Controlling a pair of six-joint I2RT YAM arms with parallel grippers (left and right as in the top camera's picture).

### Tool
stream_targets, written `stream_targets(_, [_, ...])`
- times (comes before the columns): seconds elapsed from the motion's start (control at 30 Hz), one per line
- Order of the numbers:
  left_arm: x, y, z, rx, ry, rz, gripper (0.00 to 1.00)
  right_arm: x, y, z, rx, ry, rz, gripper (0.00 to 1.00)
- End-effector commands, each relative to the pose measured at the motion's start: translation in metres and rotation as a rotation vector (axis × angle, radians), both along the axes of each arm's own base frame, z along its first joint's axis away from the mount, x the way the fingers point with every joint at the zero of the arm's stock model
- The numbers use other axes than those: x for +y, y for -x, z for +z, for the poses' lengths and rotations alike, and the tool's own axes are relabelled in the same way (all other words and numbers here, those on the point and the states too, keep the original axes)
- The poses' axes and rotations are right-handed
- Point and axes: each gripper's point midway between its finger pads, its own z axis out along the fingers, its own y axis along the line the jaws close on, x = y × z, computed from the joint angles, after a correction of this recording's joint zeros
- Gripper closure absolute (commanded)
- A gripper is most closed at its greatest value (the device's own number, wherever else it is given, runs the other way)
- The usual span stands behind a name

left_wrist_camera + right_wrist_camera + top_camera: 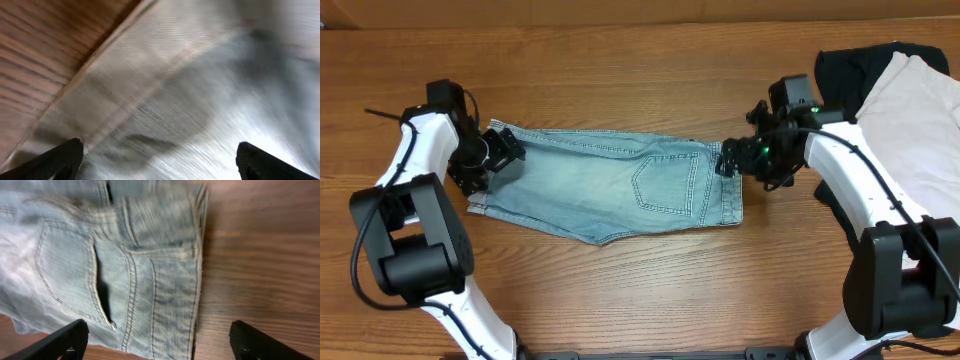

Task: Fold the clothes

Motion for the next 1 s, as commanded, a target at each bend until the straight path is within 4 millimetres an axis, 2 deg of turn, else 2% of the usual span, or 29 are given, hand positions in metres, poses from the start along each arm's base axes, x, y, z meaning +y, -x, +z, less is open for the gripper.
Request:
stream_targets(0.0, [-0.011, -0.025, 0.076, -0.204, -0.1, -0.096, 0.0, 0.009, 0.008, -0.007, -0.005, -0.066, 0.029, 0.13])
stream_targets(0.17, [-0.037, -0.029, 0.142, -0.373, -0.188, -0.184, 0.0, 0.009, 0.01, -0.025, -0.018, -0.071, 0.019, 0.16])
stream_targets(0.27, [-0.053, -0.025, 0.171, -0.442, -0.243, -0.23, 0.0, 0.009, 0.011, -0.036, -0.026, -0.075, 0.0, 0.17])
stream_targets(0.33, [-0.064, -0.022, 0.183, -0.474, -0.264, -0.257, 0.0, 0.009, 0.012, -0.044, -0.033, -0.078, -0.017, 0.17])
stream_targets(0.43, [-0.082, -0.019, 0.192, -0.498, -0.295, -0.299, 0.0, 0.009, 0.014, -0.056, -0.042, -0.085, -0.047, 0.17])
stream_targets(0.57, [-0.099, -0.016, 0.19, -0.488, -0.333, -0.346, 0.0, 0.008, 0.016, -0.072, -0.044, -0.092, -0.078, 0.19])
stream_targets(0.73, [-0.113, -0.013, 0.186, -0.478, -0.356, -0.384, 0.0, 0.011, 0.016, -0.077, -0.038, -0.112, -0.091, 0.28])
stream_targets(0.8, [-0.116, -0.013, 0.185, -0.477, -0.353, -0.393, 0.0, 0.018, 0.014, -0.073, -0.049, -0.151, -0.08, 0.43])
stream_targets(0.83, [-0.117, -0.013, 0.184, -0.476, -0.353, -0.395, 0.0, 0.021, 0.013, -0.071, -0.054, -0.172, -0.075, 0.52])
stream_targets(0.87, [-0.117, -0.012, 0.184, -0.472, -0.352, -0.396, 0.0, 0.024, 0.012, -0.069, -0.059, -0.19, -0.071, 0.67])
stream_targets(0.97, [-0.116, -0.009, 0.182, -0.459, -0.353, -0.398, 0.0, 0.029, 0.009, -0.065, -0.07, -0.224, -0.068, 0.92])
